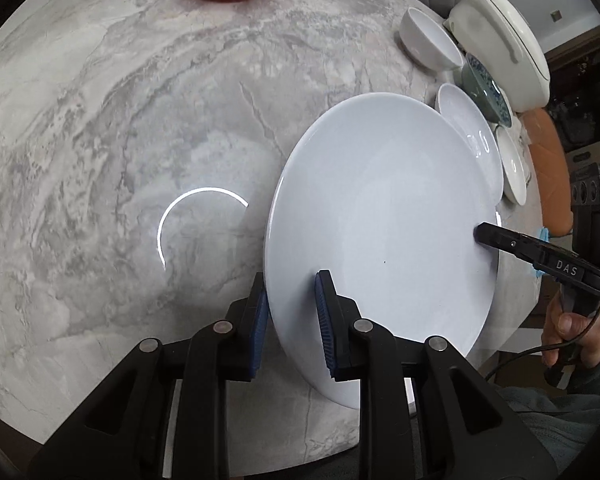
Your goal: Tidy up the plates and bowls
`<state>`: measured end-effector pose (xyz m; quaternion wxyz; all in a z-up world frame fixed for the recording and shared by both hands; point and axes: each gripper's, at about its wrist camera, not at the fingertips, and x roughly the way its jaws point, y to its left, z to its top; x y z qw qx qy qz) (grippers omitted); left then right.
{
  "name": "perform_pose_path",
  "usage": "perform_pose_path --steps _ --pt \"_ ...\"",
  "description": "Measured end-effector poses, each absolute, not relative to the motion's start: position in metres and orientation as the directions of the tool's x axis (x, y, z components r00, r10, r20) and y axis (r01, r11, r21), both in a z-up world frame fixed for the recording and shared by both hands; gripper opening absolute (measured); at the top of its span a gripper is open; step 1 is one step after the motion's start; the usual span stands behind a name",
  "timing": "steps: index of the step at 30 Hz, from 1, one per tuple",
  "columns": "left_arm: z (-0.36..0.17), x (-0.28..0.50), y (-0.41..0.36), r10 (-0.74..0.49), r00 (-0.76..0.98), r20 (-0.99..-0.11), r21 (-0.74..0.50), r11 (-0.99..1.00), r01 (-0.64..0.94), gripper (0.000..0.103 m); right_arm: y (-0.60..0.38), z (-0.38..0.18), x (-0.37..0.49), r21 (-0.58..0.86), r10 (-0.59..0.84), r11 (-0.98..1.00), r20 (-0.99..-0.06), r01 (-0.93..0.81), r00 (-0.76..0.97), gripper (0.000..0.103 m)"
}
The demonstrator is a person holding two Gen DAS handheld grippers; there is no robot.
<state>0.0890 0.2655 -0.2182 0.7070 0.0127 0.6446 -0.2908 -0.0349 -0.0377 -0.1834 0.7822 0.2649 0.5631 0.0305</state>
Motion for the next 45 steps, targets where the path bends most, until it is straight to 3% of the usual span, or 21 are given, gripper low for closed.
perform_pose_path --steps 9,15,16,18,19,20,22,24,26,27,29,36,40,45 --pt "-0.233 0.074 0.256 -0.367 0.034 -0.93 -0.301 0.809 0.505 0.022 -0.027 -0.217 -0.065 0.432 0.328 0.865 -0.873 0.257 0.361 0.023" --pt "-0.229 0.085 0.25 -0.384 0.053 -0.922 -0.313 0.818 0.482 0.022 -0.034 -0.211 -0.073 0.428 0.313 0.866 -0.867 0.259 0.388 0.026" --pt "-0.223 0.088 0.251 -0.4 0.075 -0.913 -0.321 0.821 0.471 0.022 -0.035 -0.209 -0.076 0.434 0.313 0.862 -0.862 0.263 0.398 0.028" --pt "-0.207 0.096 0.257 -0.443 0.113 -0.889 -0.351 0.821 0.451 0.023 -0.039 -0.202 -0.087 0.468 0.323 0.842 -0.835 0.268 0.445 0.047" --pt "-0.198 0.102 0.258 -0.468 0.137 -0.873 -0.37 0.82 0.437 0.024 -0.043 -0.196 -0.091 0.481 0.32 0.833 -0.822 0.274 0.472 0.051" --pt "-0.19 0.107 0.26 -0.492 0.154 -0.857 -0.393 0.817 0.422 0.028 -0.048 -0.19 -0.096 0.497 0.316 0.822 -0.805 0.28 0.502 0.055" --pt "-0.174 0.116 0.261 -0.551 0.181 -0.815 -0.451 0.799 0.398 0.069 -0.062 -0.175 -0.107 0.546 0.318 0.787 -0.759 0.288 0.569 0.06" --pt "-0.156 0.121 0.26 -0.634 0.216 -0.742 -0.538 0.756 0.372 0.087 -0.079 -0.16 -0.119 0.619 0.325 0.725 -0.693 0.3 0.643 0.081" --pt "-0.142 0.122 0.254 -0.7 0.219 -0.68 -0.621 0.709 0.335 0.096 -0.096 -0.15 -0.135 0.732 0.355 0.613 -0.592 0.298 0.724 0.102" --pt "-0.137 0.119 0.249 -0.722 0.202 -0.661 -0.651 0.687 0.324 0.102 -0.1 -0.147 -0.143 0.79 0.377 0.542 -0.534 0.288 0.757 0.103" --pt "-0.131 0.105 0.229 -0.741 0.15 -0.655 -0.672 0.661 0.333 0.103 -0.102 -0.142 -0.161 0.868 0.403 0.428 -0.432 0.251 0.807 0.103" --pt "-0.099 0.063 0.16 -0.72 0.063 -0.691 -0.581 0.605 0.544 0.103 -0.12 -0.104 -0.191 0.885 0.296 0.433 -0.319 0.172 0.9 0.103" --pt "-0.122 0.052 0.118 -0.544 -0.07 -0.836 -0.476 0.656 0.585 0.101 -0.135 -0.109 -0.191 0.882 0.277 0.411 -0.361 0.23 0.89 0.103" --pt "-0.125 0.098 0.096 -0.502 0.115 -0.857 -0.339 0.718 0.609 0.101 -0.169 -0.129 -0.173 0.87 0.261 0.384 -0.423 0.308 0.868 0.103"
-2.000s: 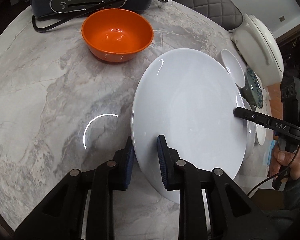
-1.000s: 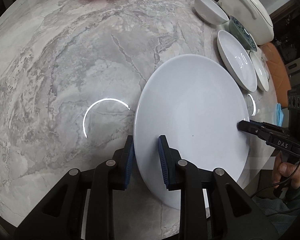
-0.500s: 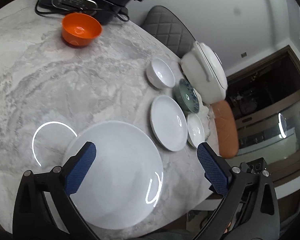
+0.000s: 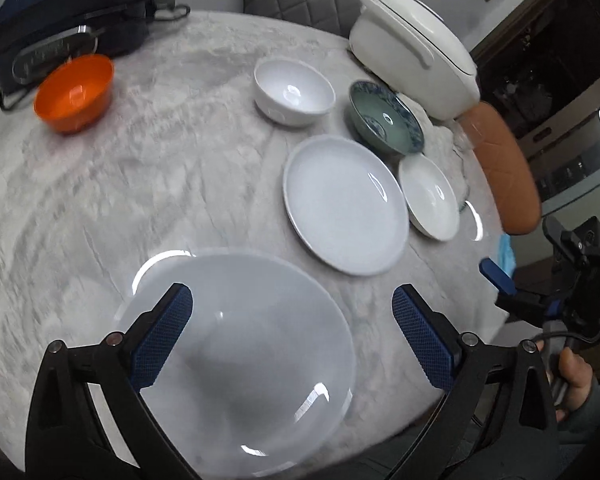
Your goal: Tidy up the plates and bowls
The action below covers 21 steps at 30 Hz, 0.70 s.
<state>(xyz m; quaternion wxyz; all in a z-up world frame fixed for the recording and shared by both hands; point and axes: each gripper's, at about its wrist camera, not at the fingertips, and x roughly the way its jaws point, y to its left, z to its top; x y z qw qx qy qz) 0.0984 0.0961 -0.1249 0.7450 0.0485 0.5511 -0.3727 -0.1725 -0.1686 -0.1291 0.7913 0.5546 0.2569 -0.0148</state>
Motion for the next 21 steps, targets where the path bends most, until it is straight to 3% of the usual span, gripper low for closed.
perform_pose_path --steps 3,5,7,9,18,21 --pt "-0.135 0.147 0.071 -0.453 0.154 -0.878 -0.282 0.75 0.599 0.101 -0.194 -0.148 -0.158 0.836 0.227 0.409 -0.482 0.366 0.846 0.103" --pt "-0.141 0.172 0.052 -0.47 0.106 -0.876 -0.311 0.719 0.622 0.101 -0.207 -0.166 -0.146 0.822 0.246 0.409 -0.517 0.396 0.82 0.103" --pt "-0.155 0.189 0.027 -0.481 0.032 -0.876 -0.337 0.66 0.672 0.101 -0.219 -0.191 -0.133 0.807 0.292 0.377 -0.569 0.454 0.768 0.096" --pt "-0.165 0.198 0.005 -0.475 -0.046 -0.879 -0.365 0.606 0.707 0.101 -0.227 -0.212 -0.129 0.842 0.335 0.307 -0.533 0.444 0.777 0.078" --pt "-0.217 0.205 -0.034 -0.348 -0.186 -0.919 -0.353 0.516 0.78 0.1 -0.224 -0.234 -0.115 0.888 0.401 0.276 -0.455 0.369 0.795 0.073" --pt "-0.229 0.207 -0.036 -0.342 -0.211 -0.916 -0.37 0.515 0.773 0.094 -0.225 -0.242 -0.112 0.887 0.397 0.261 -0.457 0.38 0.796 0.068"
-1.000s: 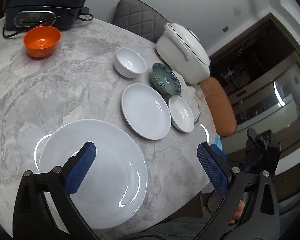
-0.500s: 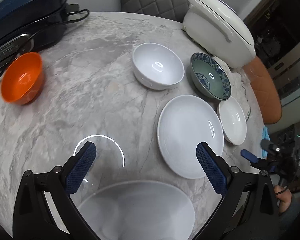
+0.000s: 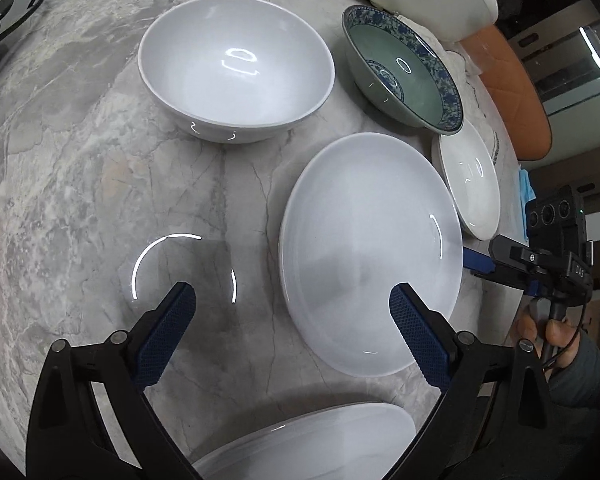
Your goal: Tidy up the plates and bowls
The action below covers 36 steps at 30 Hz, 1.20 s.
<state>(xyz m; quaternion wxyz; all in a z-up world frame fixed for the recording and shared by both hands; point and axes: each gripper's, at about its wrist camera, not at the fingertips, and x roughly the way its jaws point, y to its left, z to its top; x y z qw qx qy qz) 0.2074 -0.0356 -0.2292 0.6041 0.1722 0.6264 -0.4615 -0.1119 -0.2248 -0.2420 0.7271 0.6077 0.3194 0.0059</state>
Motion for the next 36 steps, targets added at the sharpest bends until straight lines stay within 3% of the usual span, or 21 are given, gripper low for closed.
perform_pose_path --steps 2,4,11,13,15,16,18,22,36 --pt "-0.234 0.211 -0.038 -0.343 -0.232 -0.91 -0.389 0.517 0.763 0.089 -0.226 -0.244 -0.11 0.89 0.391 0.261 -0.452 0.375 0.802 0.068" --pt "-0.236 0.212 -0.039 -0.346 -0.251 -0.904 -0.405 0.51 0.759 0.074 -0.229 -0.246 -0.108 0.886 0.382 0.263 -0.458 0.381 0.802 0.068" --pt "-0.24 0.211 -0.049 -0.351 -0.279 -0.894 -0.429 0.492 0.757 0.057 -0.231 -0.243 -0.104 0.867 0.368 0.307 -0.488 0.392 0.791 0.062" --pt "-0.241 0.212 -0.05 -0.35 -0.294 -0.889 -0.442 0.494 0.749 0.038 -0.229 -0.243 -0.1 0.86 0.383 0.327 -0.499 0.392 0.777 0.057" --pt "-0.242 0.21 -0.052 -0.34 -0.299 -0.891 -0.44 0.489 0.753 0.027 -0.227 -0.241 -0.098 0.851 0.391 0.35 -0.512 0.391 0.765 0.052" --pt "-0.243 0.209 -0.051 -0.332 -0.298 -0.895 -0.434 0.485 0.759 0.027 -0.227 -0.243 -0.097 0.852 0.398 0.344 -0.512 0.394 0.761 0.05" --pt "-0.243 0.209 -0.051 -0.33 -0.296 -0.896 -0.431 0.488 0.759 0.026 -0.227 -0.246 -0.096 0.849 0.406 0.336 -0.521 0.408 0.751 0.034" --pt "-0.246 0.214 -0.047 -0.333 -0.309 -0.891 -0.445 0.505 0.74 0.018 -0.231 -0.253 -0.102 0.842 0.397 0.303 -0.537 0.446 0.744 0.013" --pt "-0.239 0.213 -0.036 -0.34 -0.276 -0.899 -0.425 0.523 0.739 0.014 -0.231 -0.248 -0.1 0.831 0.392 0.324 -0.553 0.453 0.735 0.012"
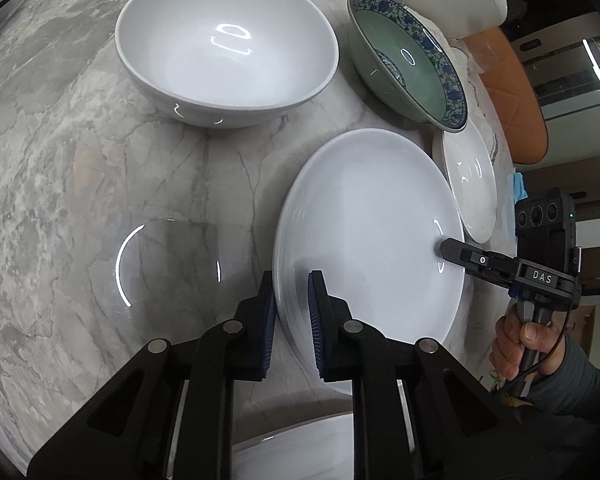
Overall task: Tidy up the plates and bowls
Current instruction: 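Carry the deep plate with both grippers and lower it onto the flat plate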
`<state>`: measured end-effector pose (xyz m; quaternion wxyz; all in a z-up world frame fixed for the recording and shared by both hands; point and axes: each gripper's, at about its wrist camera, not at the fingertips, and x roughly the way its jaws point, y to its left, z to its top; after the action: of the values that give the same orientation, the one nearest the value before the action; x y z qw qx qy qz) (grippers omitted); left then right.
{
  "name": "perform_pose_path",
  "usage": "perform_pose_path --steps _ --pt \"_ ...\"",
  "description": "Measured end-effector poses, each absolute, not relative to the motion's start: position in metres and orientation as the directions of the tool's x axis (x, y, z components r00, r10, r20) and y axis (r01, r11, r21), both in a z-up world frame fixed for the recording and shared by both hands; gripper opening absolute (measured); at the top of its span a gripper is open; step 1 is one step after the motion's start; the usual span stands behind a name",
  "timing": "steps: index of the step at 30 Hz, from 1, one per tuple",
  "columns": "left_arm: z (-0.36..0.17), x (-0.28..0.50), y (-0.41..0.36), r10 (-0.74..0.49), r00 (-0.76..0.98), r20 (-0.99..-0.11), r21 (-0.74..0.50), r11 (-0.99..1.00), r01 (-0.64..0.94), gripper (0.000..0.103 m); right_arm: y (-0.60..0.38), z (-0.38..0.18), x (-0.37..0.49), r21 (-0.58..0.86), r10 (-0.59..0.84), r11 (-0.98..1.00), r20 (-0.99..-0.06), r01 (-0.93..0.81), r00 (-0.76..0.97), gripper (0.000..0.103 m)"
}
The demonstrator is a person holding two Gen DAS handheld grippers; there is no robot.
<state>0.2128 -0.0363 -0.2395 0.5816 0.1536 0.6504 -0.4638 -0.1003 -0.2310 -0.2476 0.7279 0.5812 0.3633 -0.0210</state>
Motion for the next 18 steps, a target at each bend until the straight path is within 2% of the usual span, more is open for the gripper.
perform_pose_path --steps 9,18 --pt "-0.216 0.204 -0.024 -0.374 -0.249 -0.894 -0.425 0.527 0.736 0.014 -0.225 -0.234 -0.093 0.829 0.395 0.346 -0.554 0.44 0.733 0.012" --pt "-0.155 0.19 0.036 -0.444 -0.157 -0.882 -0.415 0.576 0.704 0.014 -0.197 -0.179 -0.084 0.837 0.441 0.424 -0.525 0.346 0.728 0.012"
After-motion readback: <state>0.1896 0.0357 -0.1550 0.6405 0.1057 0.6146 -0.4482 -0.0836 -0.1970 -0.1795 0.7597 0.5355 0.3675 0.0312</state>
